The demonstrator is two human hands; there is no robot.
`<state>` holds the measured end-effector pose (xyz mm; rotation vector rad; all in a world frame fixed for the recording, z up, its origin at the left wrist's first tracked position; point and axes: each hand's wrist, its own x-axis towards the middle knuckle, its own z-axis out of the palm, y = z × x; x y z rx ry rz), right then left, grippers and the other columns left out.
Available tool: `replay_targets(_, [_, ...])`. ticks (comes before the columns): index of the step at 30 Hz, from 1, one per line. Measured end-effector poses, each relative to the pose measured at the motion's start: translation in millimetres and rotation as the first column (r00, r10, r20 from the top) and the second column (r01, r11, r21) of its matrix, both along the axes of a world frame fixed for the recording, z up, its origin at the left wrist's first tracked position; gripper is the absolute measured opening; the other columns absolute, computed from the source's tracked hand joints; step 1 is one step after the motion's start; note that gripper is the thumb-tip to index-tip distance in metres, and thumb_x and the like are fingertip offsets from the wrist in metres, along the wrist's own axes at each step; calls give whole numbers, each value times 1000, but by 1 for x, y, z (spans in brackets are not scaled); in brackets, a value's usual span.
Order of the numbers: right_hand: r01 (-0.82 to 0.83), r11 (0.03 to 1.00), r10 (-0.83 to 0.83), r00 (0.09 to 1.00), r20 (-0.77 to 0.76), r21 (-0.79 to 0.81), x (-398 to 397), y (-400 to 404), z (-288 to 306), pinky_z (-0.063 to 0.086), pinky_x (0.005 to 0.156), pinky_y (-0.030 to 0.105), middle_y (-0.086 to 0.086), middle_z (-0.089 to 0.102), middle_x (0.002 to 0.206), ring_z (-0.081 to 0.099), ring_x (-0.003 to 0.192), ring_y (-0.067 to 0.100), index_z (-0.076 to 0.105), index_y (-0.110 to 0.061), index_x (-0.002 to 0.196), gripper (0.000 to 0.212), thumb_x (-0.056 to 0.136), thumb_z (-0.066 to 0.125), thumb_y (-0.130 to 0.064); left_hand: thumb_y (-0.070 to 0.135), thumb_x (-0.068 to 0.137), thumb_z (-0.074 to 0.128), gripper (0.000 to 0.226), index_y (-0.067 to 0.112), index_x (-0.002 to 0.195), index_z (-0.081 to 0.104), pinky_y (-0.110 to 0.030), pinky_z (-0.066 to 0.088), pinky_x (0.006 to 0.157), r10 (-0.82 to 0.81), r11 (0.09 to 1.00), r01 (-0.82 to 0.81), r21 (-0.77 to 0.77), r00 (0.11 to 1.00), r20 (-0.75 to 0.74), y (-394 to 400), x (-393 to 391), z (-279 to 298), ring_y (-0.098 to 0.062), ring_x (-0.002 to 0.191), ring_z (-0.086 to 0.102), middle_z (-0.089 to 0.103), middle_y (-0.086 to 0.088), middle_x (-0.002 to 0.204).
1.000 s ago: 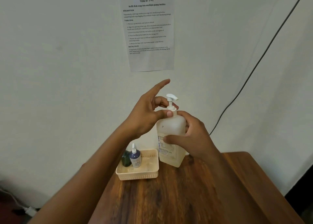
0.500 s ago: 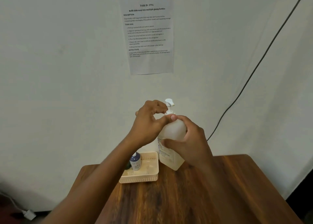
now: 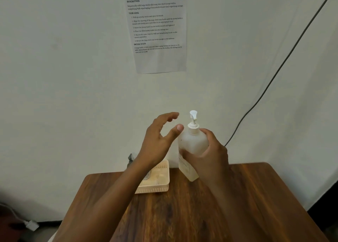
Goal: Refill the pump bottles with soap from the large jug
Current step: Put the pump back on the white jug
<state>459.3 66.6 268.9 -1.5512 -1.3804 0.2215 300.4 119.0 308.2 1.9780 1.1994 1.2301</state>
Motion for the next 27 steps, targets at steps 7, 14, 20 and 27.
replay_targets(7, [53,997,-53,999,-12,-47,20,31,-48,40,74,11,-11,63,125,55,94,4,49,-32,132,81,66,83,-63,72,90,44,73,48,156,26,-38,28,116,61,993,-71,-97,994,-96,22,-4,-60,-7,148,30,30,17,165])
replay_targets(14, [87,990,-92,995,-39,-109,37,73,-104,39,75,7,-8,61,128,54,99,4,46,-30,134,84,66,86,-59,77,93,37,84,43,161,4,-44,6,126,27,996,-44,-76,978,-207,54,8,-124,-4,158,0,4,17,172])
replay_targets(20, [141,973,-161,983,-94,-185,44,116,-158,44,70,7,-1,60,127,61,102,13,39,-29,128,84,65,90,-51,76,94,34,84,42,161,-2,-54,11,127,55,990,-91,-110,955,-291,88,27,-183,-9,158,0,1,14,172])
replay_targets(27, [166,950,-210,967,-147,-263,50,171,-220,38,66,2,1,58,125,62,104,15,34,-29,121,83,64,92,-46,68,97,38,86,26,164,6,-54,13,127,53,984,-110,-140,932,-359,123,36,-227,-15,159,5,8,4,173])
